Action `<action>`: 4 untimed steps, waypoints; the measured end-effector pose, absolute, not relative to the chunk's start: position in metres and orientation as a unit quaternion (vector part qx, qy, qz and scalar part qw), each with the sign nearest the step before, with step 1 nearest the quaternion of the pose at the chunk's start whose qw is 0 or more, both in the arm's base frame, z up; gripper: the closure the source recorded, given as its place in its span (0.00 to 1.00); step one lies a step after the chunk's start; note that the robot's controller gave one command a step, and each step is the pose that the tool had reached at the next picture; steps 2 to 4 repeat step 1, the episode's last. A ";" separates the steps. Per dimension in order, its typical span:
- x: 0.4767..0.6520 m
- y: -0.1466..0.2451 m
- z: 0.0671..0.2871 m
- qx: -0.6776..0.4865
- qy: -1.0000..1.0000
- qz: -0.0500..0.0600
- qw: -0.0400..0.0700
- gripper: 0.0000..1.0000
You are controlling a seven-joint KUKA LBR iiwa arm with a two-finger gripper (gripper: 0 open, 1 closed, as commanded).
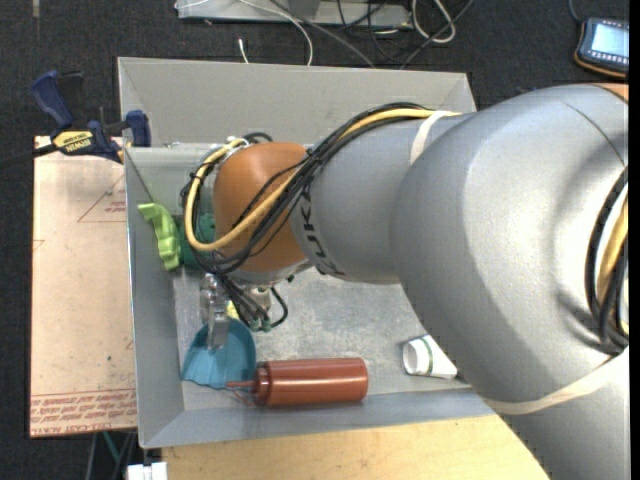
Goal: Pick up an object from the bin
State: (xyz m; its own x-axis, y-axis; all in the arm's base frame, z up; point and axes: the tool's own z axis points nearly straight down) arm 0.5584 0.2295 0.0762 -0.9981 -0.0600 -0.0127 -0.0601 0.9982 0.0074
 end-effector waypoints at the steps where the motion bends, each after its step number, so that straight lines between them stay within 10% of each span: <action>1: 0.558 0.229 0.083 -0.030 1.000 0.003 0.005 1.00; 4: 0.558 0.229 0.083 -0.030 1.000 0.003 0.005 1.00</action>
Offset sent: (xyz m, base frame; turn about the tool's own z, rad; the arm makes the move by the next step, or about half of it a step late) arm -0.0004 -0.0003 0.0442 0.0003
